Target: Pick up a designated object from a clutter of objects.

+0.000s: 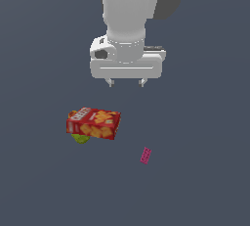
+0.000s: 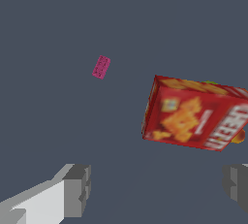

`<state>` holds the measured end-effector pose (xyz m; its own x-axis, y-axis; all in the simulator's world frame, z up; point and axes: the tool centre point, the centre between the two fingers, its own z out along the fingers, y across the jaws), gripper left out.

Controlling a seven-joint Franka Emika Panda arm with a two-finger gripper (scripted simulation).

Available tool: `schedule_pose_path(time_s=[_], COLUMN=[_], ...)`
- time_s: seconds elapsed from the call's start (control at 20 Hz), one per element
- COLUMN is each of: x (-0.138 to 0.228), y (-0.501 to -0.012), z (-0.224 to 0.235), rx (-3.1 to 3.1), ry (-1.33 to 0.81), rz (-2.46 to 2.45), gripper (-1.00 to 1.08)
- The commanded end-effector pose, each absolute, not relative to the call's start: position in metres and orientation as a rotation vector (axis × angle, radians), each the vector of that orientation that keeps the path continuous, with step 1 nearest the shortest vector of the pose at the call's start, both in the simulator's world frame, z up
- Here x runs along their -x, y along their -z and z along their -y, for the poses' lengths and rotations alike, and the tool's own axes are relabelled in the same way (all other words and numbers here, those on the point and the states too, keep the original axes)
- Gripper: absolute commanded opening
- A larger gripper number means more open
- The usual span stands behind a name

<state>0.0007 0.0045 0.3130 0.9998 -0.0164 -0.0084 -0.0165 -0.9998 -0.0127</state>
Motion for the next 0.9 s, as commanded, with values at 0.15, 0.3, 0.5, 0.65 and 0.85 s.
schedule_pose_path(time_s=[0.15, 0.3, 0.5, 0.65, 0.85], x=[-0.003, -0.01, -0.012, -0.012, -0.019], y=[-0.317, -0.328, -0.335, -0.333, -0.327], z=[-0.007, -0.015, -0.019, -0.018, -0.021], rx=[3.128, 3.126, 3.125, 3.125, 3.123], ry=[0.005, 0.053, 0.079, 0.073, 0.072], rz=[-0.009, 0.036, 0.064, 0.055, 0.032], gripper=[1.0, 1.0, 1.0, 1.0, 1.0])
